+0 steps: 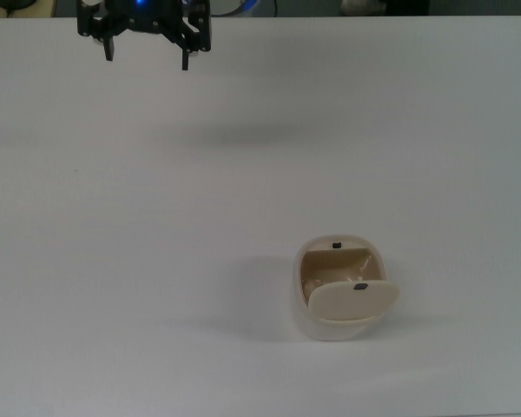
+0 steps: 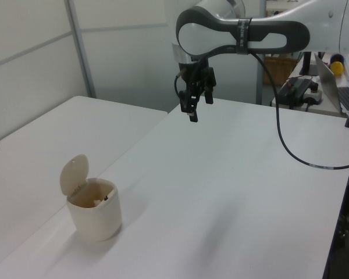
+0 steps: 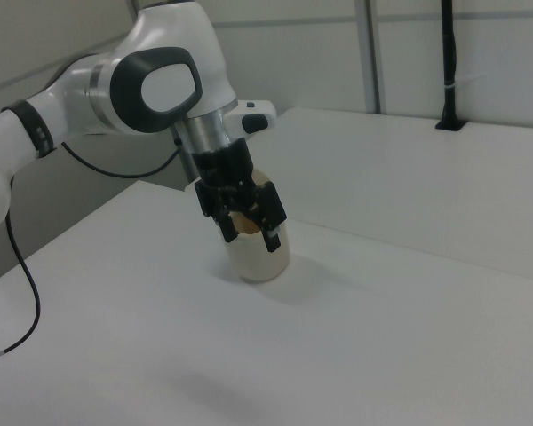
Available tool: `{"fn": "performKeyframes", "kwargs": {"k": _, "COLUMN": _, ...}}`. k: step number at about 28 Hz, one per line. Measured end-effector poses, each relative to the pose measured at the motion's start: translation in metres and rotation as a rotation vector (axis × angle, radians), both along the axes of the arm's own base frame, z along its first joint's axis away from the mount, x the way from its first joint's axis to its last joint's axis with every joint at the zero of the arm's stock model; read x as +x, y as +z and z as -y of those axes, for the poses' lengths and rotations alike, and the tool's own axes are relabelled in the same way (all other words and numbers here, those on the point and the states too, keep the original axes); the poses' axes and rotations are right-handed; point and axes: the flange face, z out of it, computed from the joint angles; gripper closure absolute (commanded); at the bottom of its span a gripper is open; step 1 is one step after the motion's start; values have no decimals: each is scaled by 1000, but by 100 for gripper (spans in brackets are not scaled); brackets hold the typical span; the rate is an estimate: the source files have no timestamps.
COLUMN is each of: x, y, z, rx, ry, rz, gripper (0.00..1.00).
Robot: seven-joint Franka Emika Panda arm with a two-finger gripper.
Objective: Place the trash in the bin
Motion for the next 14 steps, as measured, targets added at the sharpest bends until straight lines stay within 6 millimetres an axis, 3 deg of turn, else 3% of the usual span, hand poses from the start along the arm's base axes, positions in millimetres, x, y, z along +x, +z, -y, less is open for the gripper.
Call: {"fn": "performKeyframes", "kwargs": {"k": 14, "x": 0, "y": 0, "z": -3, "rx": 67, "ry": -9, "rz": 3, "gripper": 0}}
